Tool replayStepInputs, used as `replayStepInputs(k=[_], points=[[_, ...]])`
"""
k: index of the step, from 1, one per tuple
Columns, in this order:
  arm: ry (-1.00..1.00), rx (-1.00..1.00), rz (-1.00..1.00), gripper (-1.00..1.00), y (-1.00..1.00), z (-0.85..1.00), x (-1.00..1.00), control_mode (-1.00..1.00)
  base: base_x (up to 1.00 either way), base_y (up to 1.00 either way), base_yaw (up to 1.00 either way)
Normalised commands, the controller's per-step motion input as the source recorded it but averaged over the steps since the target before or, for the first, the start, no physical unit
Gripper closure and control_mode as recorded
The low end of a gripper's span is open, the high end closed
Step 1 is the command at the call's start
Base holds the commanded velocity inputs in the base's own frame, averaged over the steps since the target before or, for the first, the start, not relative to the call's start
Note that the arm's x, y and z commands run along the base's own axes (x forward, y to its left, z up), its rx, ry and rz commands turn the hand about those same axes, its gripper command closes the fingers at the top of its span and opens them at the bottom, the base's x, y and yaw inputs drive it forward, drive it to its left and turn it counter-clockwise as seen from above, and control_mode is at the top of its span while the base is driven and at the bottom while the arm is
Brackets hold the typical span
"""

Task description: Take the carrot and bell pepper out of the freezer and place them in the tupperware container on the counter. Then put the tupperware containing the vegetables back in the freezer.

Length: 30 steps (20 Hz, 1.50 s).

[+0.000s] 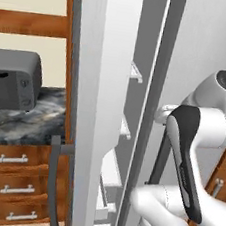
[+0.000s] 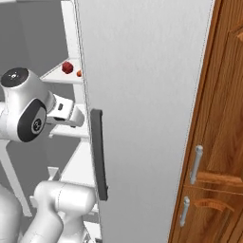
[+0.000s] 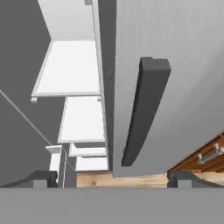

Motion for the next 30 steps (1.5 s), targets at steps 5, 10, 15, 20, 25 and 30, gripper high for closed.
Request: replayStepInputs(k=[5,10,15,20,25,30], points=[[0.00,0.00,0.00,-1.00,0.00,0.00,0.00,1.00,0.13,0.60,0.00],[0.00,0.00,0.00,-1.00,0.00,0.00,0.00,1.00,0.14,0.46,0.00],[0.00,0.00,0.00,-1.00,0.00,0.00,0.00,1.00,0.63,0.07,0.00],[0.00,0.06,0.00,-1.00,0.00,0.11,0.01,-1.00,0.10,0.00,0.00],[-0.10,0.21,0.00,-1.00,0.00,0.49,-0.01,-1.00,0.00,0.00,0.00],[-0.08,0.20,-0.01,-1.00,0.00,0.38,0.23,-1.00,0.00,0.00,0.00]])
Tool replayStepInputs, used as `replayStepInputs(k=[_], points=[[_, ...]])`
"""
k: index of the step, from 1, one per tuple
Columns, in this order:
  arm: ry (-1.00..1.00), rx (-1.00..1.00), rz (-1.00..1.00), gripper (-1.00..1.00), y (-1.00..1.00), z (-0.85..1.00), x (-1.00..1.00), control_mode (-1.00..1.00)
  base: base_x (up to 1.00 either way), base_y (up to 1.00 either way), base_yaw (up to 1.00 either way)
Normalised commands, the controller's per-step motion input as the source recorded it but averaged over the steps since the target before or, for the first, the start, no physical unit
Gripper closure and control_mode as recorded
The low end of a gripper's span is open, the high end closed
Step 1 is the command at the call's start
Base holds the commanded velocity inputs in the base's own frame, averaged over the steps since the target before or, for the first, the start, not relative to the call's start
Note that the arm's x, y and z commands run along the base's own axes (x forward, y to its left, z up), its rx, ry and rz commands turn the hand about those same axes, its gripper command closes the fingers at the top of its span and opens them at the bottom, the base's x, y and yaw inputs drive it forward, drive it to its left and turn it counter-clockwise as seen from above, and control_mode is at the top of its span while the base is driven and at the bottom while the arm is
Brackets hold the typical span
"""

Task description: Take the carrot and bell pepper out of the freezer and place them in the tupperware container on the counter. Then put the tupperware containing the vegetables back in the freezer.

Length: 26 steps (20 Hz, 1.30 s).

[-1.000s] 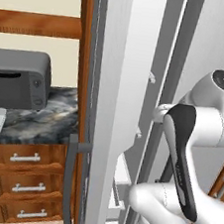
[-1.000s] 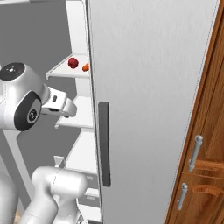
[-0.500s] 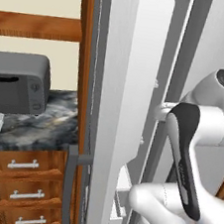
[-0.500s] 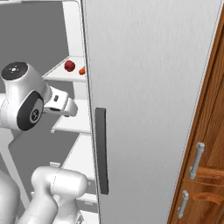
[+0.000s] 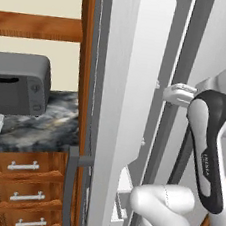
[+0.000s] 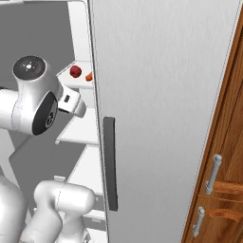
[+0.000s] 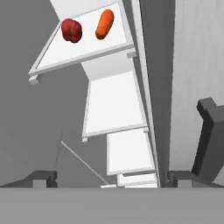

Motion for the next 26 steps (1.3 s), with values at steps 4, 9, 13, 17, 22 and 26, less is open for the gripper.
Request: replayStepInputs(k=[4,9,13,17,22,26], points=[[-0.03,0.14,-0.02,-1.00,0.08,0.22,0.50,-1.00,0.00,0.00,0.00],[-0.03,0.05,-0.08,-1.00,0.31,0.26,0.48,-1.00,0.00,0.00,0.00],[-0.01,0.00,-0.15,-1.00,0.45,0.11,0.61,-1.00,0.00,0.00,0.00],[0.00,0.05,-0.10,-1.00,0.19,0.05,0.75,-1.00,0.00,0.00,0.00],[0.00,0.14,-0.05,-1.00,0.04,0.05,0.71,-1.00,0.00,0.00,0.00],[0.01,0.13,-0.03,-1.00,0.05,0.01,0.69,-1.00,0.00,0.00,0.00]])
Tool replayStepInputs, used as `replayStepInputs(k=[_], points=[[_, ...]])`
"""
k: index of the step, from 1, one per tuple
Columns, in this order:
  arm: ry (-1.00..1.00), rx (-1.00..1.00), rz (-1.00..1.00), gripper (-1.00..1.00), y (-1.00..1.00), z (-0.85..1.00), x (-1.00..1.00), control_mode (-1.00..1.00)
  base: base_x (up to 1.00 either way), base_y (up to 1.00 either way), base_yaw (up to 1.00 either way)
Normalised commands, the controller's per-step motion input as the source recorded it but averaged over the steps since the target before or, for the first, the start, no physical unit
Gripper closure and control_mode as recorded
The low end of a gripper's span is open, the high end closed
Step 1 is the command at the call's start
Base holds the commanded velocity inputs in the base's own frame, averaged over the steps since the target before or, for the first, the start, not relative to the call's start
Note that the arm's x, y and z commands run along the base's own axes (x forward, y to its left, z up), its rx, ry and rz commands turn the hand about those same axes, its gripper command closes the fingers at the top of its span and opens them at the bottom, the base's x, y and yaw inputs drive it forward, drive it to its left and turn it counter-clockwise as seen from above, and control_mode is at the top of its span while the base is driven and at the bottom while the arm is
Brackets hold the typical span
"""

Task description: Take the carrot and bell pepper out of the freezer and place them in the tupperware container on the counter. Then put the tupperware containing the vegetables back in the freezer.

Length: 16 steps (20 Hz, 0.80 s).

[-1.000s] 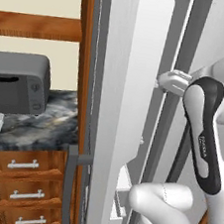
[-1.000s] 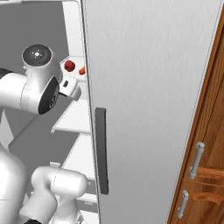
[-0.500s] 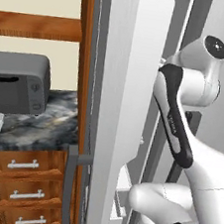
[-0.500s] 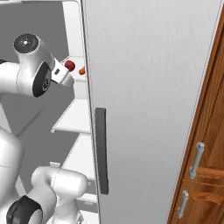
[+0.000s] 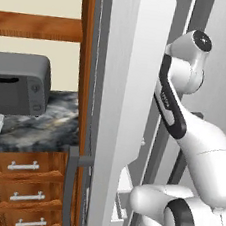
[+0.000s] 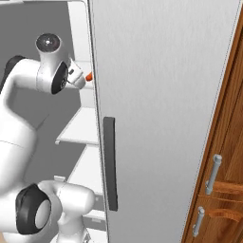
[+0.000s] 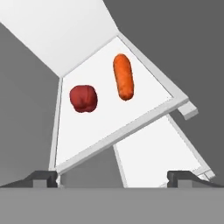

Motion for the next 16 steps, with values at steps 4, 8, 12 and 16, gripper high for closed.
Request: replayStepInputs(k=[4,8,12,16], points=[[0.09,0.04,-0.05,-1.00,0.08,0.00,0.70,-1.00,0.00,0.00,0.00],[0.13,0.00,-0.03,-1.00,0.13,0.00,0.69,-1.00,0.00,0.00,0.00],[0.12,0.00,0.00,-1.00,0.20,0.00,0.50,-1.00,0.00,0.00,0.00],[0.08,0.00,0.00,-1.00,0.18,0.00,0.49,-1.00,0.00,0.00,0.00]])
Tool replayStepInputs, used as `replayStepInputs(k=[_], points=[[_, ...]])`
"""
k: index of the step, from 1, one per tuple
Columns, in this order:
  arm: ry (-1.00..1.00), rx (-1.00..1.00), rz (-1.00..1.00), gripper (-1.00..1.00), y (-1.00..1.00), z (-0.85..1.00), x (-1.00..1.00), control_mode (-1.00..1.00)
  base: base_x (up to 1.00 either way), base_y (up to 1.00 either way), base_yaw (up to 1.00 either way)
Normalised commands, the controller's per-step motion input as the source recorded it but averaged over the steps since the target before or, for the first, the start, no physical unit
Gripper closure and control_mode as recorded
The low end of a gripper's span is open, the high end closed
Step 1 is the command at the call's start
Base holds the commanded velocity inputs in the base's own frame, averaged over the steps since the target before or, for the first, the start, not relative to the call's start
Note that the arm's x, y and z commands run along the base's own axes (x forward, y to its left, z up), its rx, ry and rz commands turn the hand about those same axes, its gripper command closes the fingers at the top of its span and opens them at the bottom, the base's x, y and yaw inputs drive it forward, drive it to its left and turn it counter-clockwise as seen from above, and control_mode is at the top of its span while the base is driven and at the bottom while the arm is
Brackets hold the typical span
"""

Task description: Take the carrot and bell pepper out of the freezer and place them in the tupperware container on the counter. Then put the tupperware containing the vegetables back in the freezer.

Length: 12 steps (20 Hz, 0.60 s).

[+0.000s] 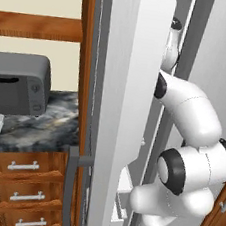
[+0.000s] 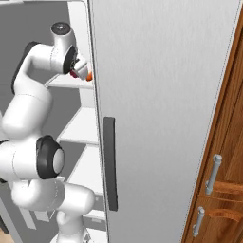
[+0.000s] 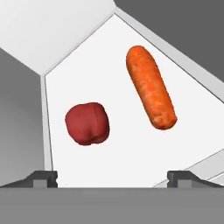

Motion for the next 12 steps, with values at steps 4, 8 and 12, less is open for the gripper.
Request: replayStepInputs(k=[4,8,12], points=[[0.07,0.00,0.00,-1.00,0.13,-0.04,0.58,-1.00,0.00,0.00,0.00],[0.11,0.00,0.00,-1.00,0.11,-0.19,0.52,-1.00,0.00,0.00,0.00],[0.09,0.00,0.00,-1.00,0.05,-0.26,0.41,-1.00,0.00,0.00,0.00]])
